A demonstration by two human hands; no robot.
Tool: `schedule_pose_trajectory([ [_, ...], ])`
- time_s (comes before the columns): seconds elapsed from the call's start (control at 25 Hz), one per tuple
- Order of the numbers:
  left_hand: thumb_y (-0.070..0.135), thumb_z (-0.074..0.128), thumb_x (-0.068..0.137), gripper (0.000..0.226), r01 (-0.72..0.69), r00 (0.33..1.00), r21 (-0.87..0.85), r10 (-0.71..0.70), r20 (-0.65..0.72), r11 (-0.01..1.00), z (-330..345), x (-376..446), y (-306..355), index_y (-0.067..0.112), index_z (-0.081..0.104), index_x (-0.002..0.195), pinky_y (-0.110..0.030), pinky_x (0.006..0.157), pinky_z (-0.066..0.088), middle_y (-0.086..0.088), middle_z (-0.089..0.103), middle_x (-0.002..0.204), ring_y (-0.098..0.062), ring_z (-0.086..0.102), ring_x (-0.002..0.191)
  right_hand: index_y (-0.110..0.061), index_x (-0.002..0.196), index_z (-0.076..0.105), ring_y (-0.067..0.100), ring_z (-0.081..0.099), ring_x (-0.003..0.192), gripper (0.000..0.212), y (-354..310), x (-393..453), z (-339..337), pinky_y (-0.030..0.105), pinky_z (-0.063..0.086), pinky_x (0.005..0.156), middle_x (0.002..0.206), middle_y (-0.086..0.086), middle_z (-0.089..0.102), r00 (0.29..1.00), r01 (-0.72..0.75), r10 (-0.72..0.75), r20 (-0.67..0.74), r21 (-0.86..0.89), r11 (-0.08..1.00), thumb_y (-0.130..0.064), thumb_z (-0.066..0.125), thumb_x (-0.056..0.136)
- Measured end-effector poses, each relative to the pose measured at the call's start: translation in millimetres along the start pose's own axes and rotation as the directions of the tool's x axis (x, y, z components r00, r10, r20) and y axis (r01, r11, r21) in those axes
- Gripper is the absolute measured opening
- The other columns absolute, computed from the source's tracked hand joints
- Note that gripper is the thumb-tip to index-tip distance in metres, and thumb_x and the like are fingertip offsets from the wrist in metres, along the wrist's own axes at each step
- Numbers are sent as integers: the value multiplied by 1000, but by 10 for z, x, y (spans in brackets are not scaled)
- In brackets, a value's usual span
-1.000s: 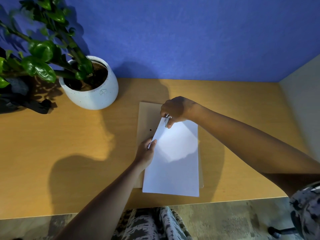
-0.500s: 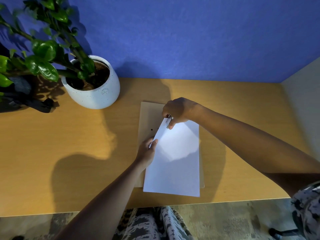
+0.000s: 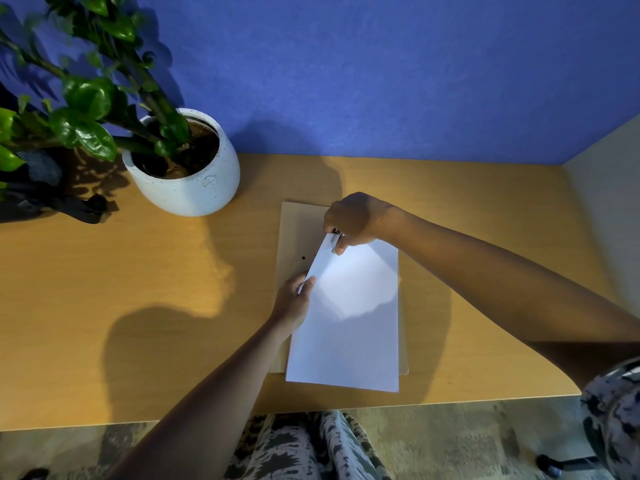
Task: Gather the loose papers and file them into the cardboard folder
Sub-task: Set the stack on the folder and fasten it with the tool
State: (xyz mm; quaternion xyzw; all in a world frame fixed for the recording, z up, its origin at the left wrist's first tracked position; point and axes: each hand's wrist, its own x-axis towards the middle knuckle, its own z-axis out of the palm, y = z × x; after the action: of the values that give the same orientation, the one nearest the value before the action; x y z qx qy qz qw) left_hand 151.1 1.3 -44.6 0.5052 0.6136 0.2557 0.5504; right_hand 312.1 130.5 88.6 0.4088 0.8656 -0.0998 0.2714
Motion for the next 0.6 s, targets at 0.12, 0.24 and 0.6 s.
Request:
schedule_pose_trajectory([
  [0.12, 24, 48, 104, 29, 22, 1000, -2, -22, -5, 1000, 3, 15, -13, 8, 62, 85, -23, 56, 31, 12, 50, 61, -5, 40, 54, -14, 95, 73, 23, 68, 83, 28, 1, 21, 11, 30, 52, 70, 92, -2, 74, 1000, 24, -24, -2, -25, 999, -41, 71, 85],
  [0.24, 25, 48, 104, 24, 12, 1000, 6, -11, -5, 1000, 1, 7, 17, 19, 65, 88, -14, 52, 33, 18, 58, 62, -2, 47, 54, -15, 92, 73, 21, 67, 81, 23, 8, 29, 23, 28, 49, 67, 91, -5, 74, 999, 40, -40, 3, -13, 999, -38, 71, 87],
  [0.6, 23, 48, 104, 32, 23, 1000, -20, -23, -3, 1000, 7, 23, -2, 21, 59, 74, -12, 45, 27, 15, 46, 49, -1, 39, 44, -16, 94, 72, 24, 65, 90, 27, 18, 21, 85, 37, 54, 84, 93, -3, 74, 997, 30, -33, -66, -45, 999, -42, 67, 90],
])
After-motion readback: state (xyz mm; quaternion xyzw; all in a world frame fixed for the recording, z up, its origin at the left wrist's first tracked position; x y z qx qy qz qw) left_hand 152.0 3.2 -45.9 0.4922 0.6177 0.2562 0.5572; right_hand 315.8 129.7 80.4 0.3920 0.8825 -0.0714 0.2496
